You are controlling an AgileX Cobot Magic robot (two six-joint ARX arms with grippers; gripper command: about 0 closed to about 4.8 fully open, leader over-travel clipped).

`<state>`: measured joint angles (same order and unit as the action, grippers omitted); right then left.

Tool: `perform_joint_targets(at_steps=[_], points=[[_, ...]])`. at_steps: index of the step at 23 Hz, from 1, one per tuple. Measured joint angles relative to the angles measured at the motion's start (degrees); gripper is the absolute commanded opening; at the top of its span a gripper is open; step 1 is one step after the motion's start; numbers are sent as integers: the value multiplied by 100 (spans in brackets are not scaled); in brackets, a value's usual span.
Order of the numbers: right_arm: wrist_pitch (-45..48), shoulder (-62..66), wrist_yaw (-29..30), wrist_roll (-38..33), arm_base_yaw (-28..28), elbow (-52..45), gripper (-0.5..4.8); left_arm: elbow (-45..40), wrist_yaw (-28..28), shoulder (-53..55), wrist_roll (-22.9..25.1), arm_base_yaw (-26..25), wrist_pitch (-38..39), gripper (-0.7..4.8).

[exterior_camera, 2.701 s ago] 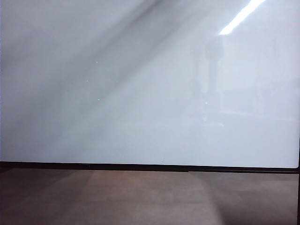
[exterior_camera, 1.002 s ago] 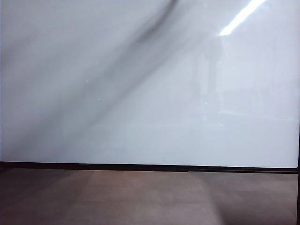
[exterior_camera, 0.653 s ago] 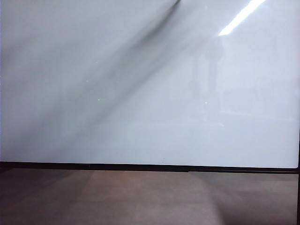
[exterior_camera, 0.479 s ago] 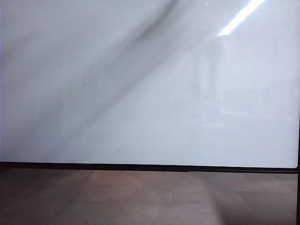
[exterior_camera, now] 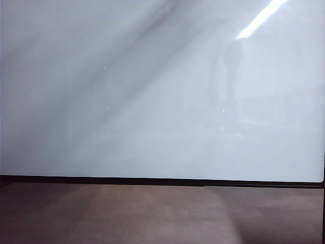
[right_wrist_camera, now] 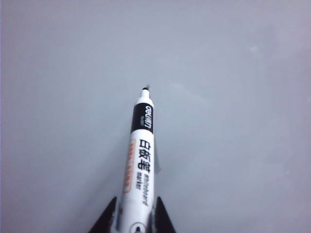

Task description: Reach to the right to find the marker pen, pick it up, and write the number 17 on the whiteboard.

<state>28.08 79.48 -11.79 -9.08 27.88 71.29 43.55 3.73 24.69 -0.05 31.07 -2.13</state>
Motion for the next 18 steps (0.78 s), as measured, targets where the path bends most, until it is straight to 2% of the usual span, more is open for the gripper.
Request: perform_joint_targets(at_steps=[10,18], points=[[-57,295,111,37,-111,481,-7,0,-4,0,0,-2,0,-5],[-122,378,116,42,-168,492,-7,0,-4,0,0,-2,0,-5]])
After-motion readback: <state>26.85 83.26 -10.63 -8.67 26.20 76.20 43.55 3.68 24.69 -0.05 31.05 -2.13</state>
